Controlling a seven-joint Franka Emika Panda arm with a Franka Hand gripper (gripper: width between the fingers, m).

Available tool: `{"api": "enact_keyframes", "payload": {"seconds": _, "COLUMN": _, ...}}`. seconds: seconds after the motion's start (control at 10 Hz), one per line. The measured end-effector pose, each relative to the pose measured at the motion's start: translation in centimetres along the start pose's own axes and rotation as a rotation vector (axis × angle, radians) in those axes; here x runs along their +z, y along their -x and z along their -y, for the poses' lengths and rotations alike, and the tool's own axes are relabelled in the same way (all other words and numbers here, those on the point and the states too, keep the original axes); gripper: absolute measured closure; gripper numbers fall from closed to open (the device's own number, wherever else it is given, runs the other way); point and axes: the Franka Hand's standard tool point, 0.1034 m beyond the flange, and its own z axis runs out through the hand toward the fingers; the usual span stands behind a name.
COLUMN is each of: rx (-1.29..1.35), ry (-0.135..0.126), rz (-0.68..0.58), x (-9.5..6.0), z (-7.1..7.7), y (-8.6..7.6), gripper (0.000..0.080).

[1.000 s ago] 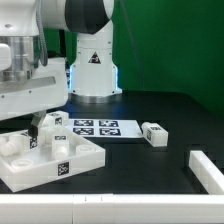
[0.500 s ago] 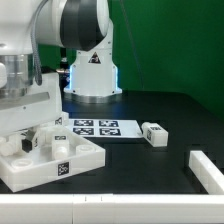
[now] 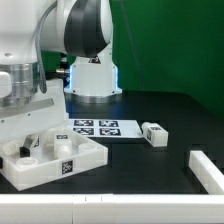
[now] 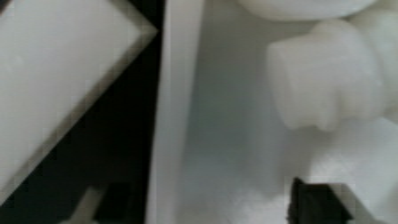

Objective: Assemble square table

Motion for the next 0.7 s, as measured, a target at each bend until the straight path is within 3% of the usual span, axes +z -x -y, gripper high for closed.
{"api": "enact_keyframes", "payload": {"seconds": 0.1, "rx": 0.000, "ry": 0.000, "rz": 0.000, "x": 0.0, "z": 0.0, "y": 0.0, "gripper": 0.0547}}
{"api": "enact_keyframes", "payload": {"seconds": 0.2, "rx": 0.000, "ry": 0.000, "rz": 0.000, "x": 0.0, "z": 0.0, "y": 0.0, "gripper": 0.0547}}
{"api": "enact_keyframes", "payload": {"seconds": 0.3, "rx": 0.016, "ry": 0.000, "rz": 0.000, "x": 0.0, "z": 0.1, "y": -0.1, "gripper": 0.0721}}
{"api": "enact_keyframes", "payload": {"seconds": 0.7, "rx": 0.247, "ry": -0.002, "rz": 0.000, "x": -0.7, "z": 0.8, "y": -2.1, "gripper": 0.0747}}
